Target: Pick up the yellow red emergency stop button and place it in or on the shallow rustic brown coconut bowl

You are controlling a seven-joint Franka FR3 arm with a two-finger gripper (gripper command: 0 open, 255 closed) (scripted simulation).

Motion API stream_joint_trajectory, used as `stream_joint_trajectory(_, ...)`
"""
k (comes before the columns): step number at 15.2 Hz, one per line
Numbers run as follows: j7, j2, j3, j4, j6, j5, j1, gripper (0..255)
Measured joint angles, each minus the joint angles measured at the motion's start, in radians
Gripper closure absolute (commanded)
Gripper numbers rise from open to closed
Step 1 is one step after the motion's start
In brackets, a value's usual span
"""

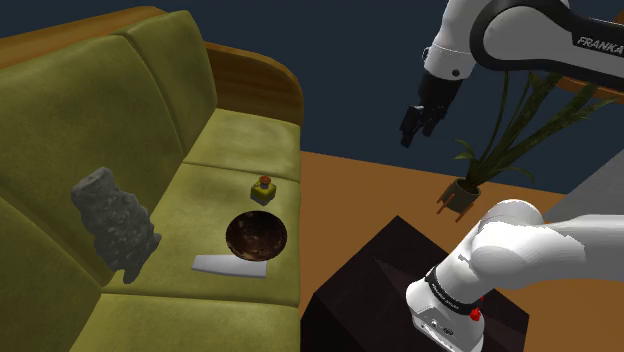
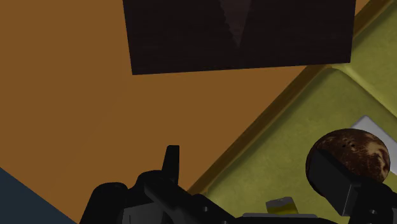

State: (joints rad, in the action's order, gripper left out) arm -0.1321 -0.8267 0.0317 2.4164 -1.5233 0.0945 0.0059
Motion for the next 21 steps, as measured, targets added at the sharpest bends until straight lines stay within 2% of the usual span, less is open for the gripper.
stream_joint_trajectory(3,-0.005,0.037,0.004,0.002,-0.039,-0.002,0.002,0)
stream_joint_trajectory(10,-0.041,0.239,0.033,0.023,-0.262,-0.009,0.014,0)
stream_joint_trajectory(21,-0.118,0.639,0.09,-0.091,-0.552,0.016,0.028,0)
